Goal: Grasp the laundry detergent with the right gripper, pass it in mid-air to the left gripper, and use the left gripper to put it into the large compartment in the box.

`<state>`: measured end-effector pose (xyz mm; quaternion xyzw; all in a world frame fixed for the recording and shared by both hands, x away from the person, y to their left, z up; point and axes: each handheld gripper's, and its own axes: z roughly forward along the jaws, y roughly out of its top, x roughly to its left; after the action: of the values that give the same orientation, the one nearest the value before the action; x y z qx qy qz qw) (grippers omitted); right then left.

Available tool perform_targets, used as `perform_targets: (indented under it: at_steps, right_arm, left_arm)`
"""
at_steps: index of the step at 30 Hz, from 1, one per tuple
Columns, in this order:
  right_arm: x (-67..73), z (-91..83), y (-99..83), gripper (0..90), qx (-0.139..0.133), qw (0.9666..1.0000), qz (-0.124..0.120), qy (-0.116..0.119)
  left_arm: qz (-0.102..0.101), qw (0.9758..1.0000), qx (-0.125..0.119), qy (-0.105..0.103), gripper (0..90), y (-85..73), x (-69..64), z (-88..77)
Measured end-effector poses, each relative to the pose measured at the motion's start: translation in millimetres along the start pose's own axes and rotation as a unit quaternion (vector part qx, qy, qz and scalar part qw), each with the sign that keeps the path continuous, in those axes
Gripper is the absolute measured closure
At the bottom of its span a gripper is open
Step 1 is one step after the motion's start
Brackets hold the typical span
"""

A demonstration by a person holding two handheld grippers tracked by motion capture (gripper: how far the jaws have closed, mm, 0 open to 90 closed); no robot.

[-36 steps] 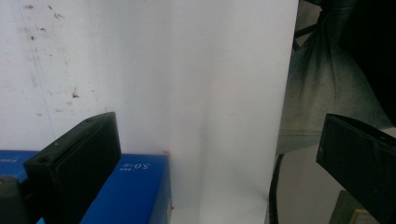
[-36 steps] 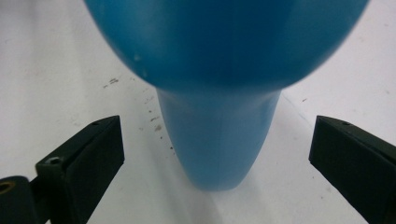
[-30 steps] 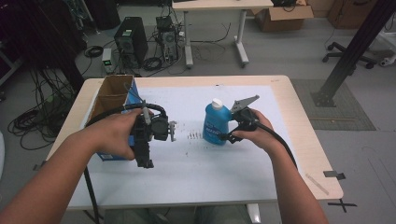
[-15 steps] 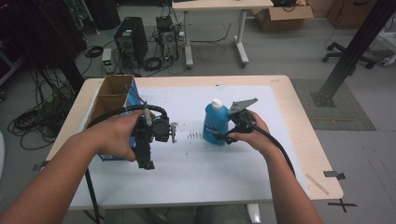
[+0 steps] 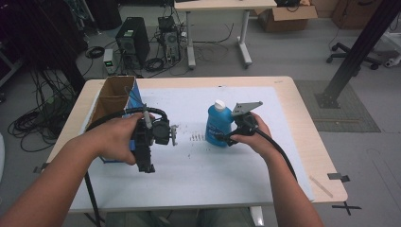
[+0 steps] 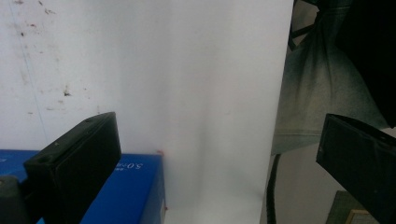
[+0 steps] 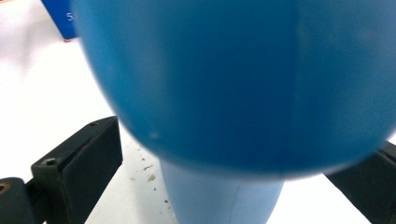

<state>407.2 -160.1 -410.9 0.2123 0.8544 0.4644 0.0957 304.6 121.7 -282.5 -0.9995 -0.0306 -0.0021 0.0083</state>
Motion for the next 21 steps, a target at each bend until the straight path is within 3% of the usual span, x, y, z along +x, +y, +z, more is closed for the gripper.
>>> perform_targets:
  at_steps: [4,21]
  right_arm:
    - [-0.5,2.6,-2.7,2.2,-0.005,0.9999,0.012,-0.006]
    - [0.3,4.7,-2.5,11.7,-0.018,0.9996,0.016,-0.014]
  left_arm:
    - [-0.001,1.0,-0.001,0.0,0.2,-1.0,-0.3,0.6]
    - [-0.004,1.0,-0.001,0.001,0.2,-2.2,0.2,1.8]
